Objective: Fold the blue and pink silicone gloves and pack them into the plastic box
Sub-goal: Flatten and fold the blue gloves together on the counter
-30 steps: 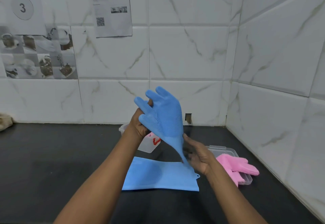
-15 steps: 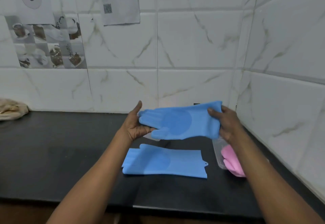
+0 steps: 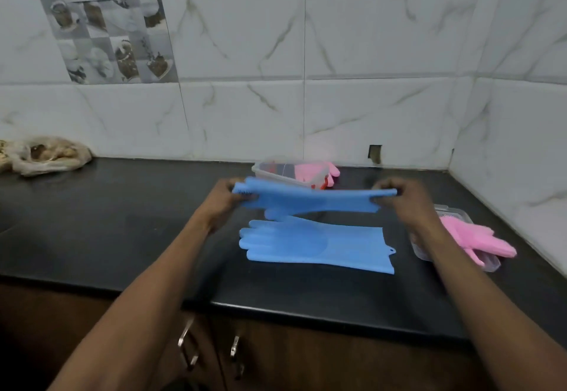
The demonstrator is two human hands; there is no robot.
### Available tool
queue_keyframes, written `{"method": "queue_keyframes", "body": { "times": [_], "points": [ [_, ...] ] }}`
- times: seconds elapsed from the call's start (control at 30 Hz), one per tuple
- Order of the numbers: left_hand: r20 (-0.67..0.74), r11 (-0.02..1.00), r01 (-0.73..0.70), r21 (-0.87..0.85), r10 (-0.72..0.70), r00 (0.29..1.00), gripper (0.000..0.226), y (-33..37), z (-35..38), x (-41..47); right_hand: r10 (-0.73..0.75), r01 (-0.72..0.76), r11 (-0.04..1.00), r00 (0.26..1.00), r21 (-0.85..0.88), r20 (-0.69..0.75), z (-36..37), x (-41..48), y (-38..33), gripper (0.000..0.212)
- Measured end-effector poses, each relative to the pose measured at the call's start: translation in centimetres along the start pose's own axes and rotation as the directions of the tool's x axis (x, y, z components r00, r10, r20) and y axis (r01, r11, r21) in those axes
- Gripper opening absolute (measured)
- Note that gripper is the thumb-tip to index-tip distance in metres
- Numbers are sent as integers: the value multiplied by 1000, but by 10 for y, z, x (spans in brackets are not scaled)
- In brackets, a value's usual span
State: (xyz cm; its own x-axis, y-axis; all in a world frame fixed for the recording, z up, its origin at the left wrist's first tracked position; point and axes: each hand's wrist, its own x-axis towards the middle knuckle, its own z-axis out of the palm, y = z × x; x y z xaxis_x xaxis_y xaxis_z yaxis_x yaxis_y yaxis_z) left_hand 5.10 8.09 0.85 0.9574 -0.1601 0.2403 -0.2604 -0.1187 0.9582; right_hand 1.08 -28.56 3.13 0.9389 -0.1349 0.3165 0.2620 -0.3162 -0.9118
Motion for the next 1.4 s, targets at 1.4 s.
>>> {"method": "queue_keyframes", "body": {
  "times": [1.4],
  "points": [
    [-412,701,451,553,-240,879,21,-12,26,-8,501,-503,854,864,-135,-51,29,-23,62,30]
  ]
}}
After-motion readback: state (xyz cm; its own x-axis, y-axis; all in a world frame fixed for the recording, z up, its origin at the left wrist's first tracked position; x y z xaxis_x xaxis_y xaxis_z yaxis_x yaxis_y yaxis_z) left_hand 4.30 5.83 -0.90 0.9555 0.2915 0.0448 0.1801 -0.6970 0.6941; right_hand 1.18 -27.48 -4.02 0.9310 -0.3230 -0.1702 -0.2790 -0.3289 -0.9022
